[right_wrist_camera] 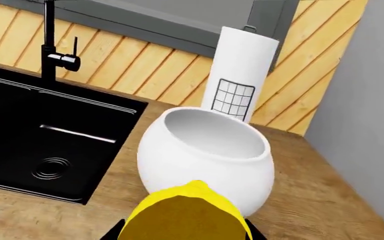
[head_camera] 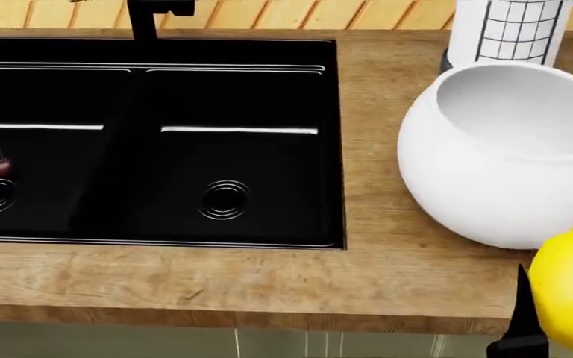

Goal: There is a mixed pile of frozen fruits and vegetables on the counter. Locate all the frozen vegetables and place the items in a bowl on the counter. Take all the frozen fruits and defrost them in a running sink.

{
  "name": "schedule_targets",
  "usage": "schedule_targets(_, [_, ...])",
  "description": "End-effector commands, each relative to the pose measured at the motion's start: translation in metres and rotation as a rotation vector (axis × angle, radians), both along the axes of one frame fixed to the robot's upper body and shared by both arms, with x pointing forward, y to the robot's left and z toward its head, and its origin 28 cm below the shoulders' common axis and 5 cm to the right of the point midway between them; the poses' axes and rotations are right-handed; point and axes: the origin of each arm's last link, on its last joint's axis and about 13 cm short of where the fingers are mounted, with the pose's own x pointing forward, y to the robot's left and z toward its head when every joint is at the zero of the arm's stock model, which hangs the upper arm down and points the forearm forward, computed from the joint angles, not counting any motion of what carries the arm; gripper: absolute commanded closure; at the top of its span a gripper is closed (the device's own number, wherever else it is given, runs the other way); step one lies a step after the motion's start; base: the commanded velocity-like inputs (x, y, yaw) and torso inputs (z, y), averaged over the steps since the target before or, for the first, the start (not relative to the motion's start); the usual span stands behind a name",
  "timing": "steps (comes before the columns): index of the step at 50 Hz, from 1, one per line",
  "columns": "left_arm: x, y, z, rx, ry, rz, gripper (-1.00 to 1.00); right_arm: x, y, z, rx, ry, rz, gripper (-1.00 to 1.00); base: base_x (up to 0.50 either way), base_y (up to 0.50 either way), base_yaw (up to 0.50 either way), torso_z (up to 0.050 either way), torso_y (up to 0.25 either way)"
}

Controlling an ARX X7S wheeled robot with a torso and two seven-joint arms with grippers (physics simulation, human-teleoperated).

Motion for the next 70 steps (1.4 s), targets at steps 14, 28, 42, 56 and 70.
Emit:
schedule_targets(14, [0.002,0.0,0.003,-0.022,-0.018,-0.015,1.0,0.006,0.002,0.0,-0.031,0.004,0.011,1.0,0.0,-0.5,0.0,0.0,0.0])
schedule_targets(28, [-0.001,0.005,0.001,-0.027,-0.014,-0.003,1.0,0.012,0.007,-0.001,-0.079,-0.028,0.024,1.0,0.27,-0.46,0.0,0.0,0.0])
schedule_targets(42, [-0.004,0.008,0.001,-0.028,-0.016,0.002,1.0,0.015,0.009,0.0,-0.073,-0.03,0.034,1.0,0.46,-0.29,0.0,0.001,0.001])
schedule_targets(56, [-0.004,0.006,0.001,-0.026,-0.017,-0.013,1.0,0.013,0.01,0.001,-0.075,-0.022,0.05,1.0,0.45,-0.12,0.0,0.0,0.001])
schedule_targets(70, [0.006,-0.004,-0.002,-0.031,-0.009,-0.028,1.0,0.014,0.01,-0.001,-0.068,-0.005,0.035,1.0,0.04,0.0,0.0,0.0,0.001])
